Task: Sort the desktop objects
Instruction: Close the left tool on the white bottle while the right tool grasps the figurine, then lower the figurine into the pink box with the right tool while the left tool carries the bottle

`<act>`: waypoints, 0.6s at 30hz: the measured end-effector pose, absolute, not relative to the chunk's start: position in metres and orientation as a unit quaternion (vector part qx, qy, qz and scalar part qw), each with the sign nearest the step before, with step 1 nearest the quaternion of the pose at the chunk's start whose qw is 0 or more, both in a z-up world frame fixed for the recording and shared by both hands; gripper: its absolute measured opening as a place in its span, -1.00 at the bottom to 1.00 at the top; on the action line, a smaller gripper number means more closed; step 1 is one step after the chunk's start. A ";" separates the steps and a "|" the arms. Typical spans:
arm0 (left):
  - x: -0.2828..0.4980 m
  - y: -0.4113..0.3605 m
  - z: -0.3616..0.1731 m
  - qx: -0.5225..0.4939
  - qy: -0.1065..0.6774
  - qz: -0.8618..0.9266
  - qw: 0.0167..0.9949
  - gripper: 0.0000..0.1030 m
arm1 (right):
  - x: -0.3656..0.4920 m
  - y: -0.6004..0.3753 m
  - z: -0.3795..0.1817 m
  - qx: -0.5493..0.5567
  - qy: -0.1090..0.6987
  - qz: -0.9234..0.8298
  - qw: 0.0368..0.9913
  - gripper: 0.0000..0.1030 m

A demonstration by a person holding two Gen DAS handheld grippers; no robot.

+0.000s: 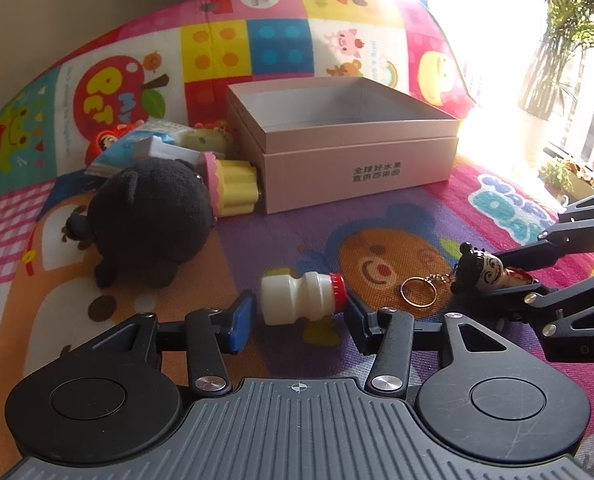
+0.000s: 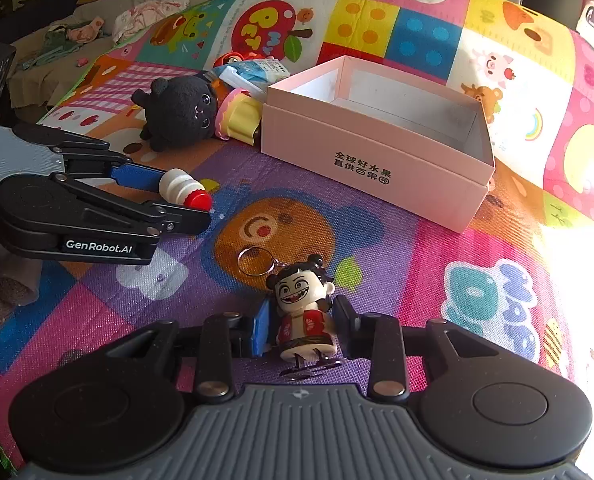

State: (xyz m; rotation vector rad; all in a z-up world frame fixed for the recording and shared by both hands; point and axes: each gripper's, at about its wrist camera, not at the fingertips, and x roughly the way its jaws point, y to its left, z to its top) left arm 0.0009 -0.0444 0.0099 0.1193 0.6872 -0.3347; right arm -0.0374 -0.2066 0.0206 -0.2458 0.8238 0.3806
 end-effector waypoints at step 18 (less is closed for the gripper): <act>0.122 -0.125 0.086 0.070 0.246 -0.173 0.951 -0.07 | 0.077 -0.276 0.176 0.002 0.247 0.095 0.964 -0.46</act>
